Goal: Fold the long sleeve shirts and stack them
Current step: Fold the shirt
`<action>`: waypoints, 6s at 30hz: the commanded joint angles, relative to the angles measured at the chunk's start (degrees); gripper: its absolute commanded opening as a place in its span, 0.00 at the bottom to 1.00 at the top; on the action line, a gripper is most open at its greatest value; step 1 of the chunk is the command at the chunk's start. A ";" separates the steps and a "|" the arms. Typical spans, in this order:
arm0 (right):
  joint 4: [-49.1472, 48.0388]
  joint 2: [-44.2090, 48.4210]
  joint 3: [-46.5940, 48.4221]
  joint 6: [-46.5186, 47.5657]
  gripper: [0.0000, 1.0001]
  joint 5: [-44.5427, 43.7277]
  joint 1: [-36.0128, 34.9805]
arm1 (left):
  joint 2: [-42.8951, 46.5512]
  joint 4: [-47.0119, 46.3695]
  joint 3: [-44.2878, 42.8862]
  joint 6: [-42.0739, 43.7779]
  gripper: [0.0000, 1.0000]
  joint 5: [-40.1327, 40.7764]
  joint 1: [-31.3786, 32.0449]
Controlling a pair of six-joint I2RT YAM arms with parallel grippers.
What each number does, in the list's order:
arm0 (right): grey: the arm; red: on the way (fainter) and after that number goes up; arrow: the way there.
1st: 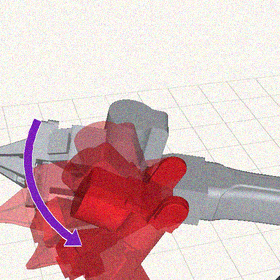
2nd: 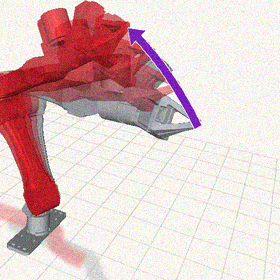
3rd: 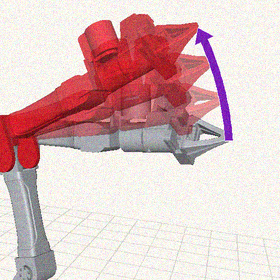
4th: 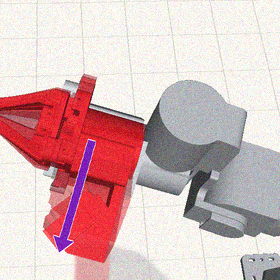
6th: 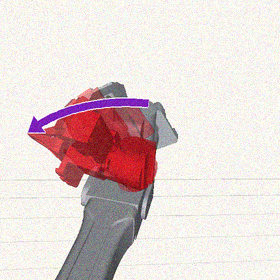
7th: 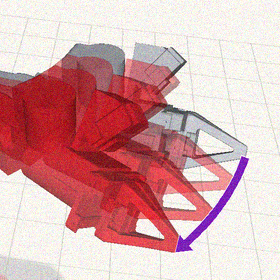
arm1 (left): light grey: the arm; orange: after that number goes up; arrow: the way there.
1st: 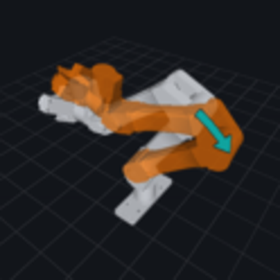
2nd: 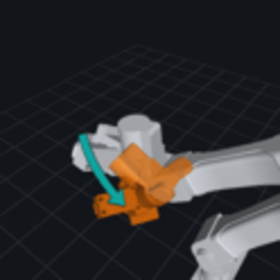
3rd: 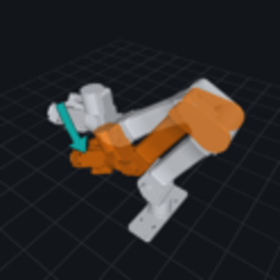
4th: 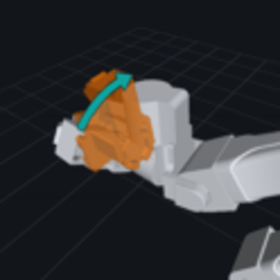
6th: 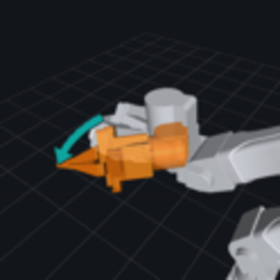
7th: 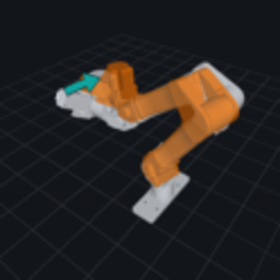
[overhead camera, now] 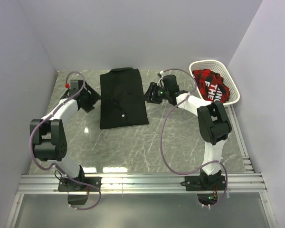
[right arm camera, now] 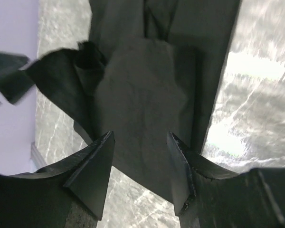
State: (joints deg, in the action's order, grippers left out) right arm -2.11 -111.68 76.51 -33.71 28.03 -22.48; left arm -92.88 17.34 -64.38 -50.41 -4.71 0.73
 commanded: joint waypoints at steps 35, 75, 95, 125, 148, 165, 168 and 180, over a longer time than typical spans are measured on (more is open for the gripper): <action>12.40 18.15 -27.74 -0.66 0.31 -0.87 -2.57 | 23.97 5.77 32.66 -3.04 0.64 -6.83 6.04; 6.06 -4.51 1.62 7.70 0.47 3.61 -0.02 | -5.29 0.06 4.44 13.15 0.47 -12.08 5.86; 8.00 -3.11 2.06 9.98 0.00 2.47 0.59 | -2.31 3.22 1.89 15.70 0.01 -3.13 5.86; 2.21 13.59 -9.62 2.34 0.70 16.69 -5.46 | 18.60 6.66 11.80 6.04 0.67 0.68 14.47; -21.70 -15.94 -10.32 -20.33 0.72 23.21 -13.21 | 11.23 -2.14 30.89 -2.58 0.33 -5.57 17.64; -18.46 -16.28 3.81 -19.72 0.72 19.97 -11.45 | 11.93 -1.26 31.24 -2.32 0.31 -5.22 17.20; -16.61 -19.18 6.27 -19.20 0.71 17.95 -11.27 | 12.37 -0.91 31.33 -2.32 0.31 -5.05 17.20; -18.19 -20.87 3.29 -18.49 0.72 15.03 -3.81 | 12.55 -0.38 31.60 -1.97 0.30 -4.96 17.02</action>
State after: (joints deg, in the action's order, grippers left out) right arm -22.13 -132.57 81.21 -55.02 47.72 -30.02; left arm -80.09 12.73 -34.59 -53.49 -11.60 17.98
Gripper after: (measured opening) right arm 0.710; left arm 0.304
